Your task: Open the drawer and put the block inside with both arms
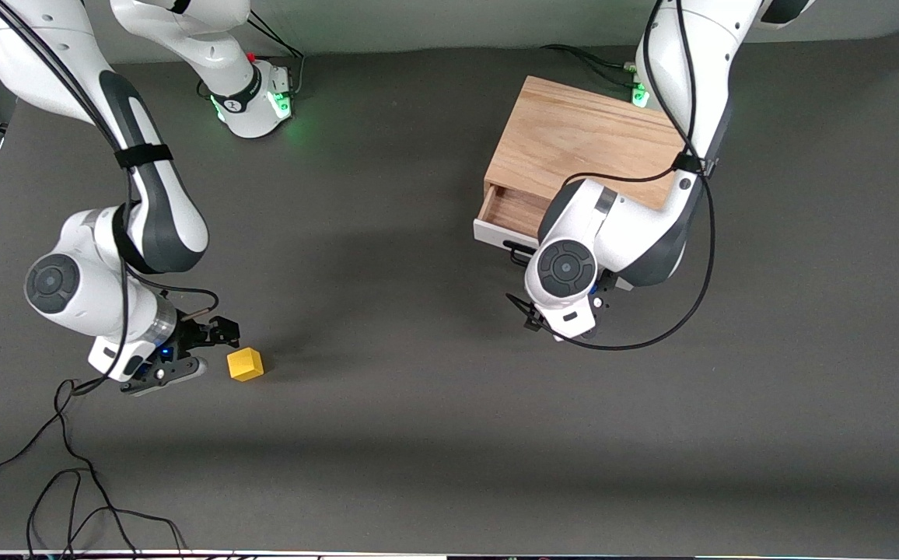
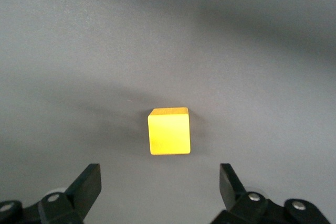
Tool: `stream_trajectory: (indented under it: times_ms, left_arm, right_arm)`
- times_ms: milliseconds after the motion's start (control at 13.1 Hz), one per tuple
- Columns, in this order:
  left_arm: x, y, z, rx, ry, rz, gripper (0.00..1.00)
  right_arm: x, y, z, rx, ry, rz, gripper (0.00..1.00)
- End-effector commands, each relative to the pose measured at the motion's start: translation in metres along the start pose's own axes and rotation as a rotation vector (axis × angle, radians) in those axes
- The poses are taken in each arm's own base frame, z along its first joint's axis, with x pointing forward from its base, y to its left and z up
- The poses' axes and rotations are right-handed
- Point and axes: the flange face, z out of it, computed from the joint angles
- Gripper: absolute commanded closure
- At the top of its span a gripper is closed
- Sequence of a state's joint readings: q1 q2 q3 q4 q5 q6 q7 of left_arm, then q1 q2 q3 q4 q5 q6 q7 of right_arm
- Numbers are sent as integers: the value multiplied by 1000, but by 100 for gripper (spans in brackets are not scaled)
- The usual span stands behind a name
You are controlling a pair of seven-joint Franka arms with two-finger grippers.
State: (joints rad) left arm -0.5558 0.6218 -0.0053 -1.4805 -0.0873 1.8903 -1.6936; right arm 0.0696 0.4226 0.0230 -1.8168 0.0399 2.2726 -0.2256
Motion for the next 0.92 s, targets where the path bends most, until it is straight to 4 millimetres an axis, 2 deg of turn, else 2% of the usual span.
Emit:
stream_trajectory:
  times_ms: [0,383,842]
  left_arm:
    - [5,35,-7,-133,4,9,0]
    - [4,43,-15,-210,-5,10,0]
    - [2,49,-25,-287,-6,12,0]
  right_arm:
    - [3,-1,17,-10,3,-37,0]
    - [-3,-5,58,2,-47,-36,0]
    - [-2,4,89,-7,-31,-29,0]
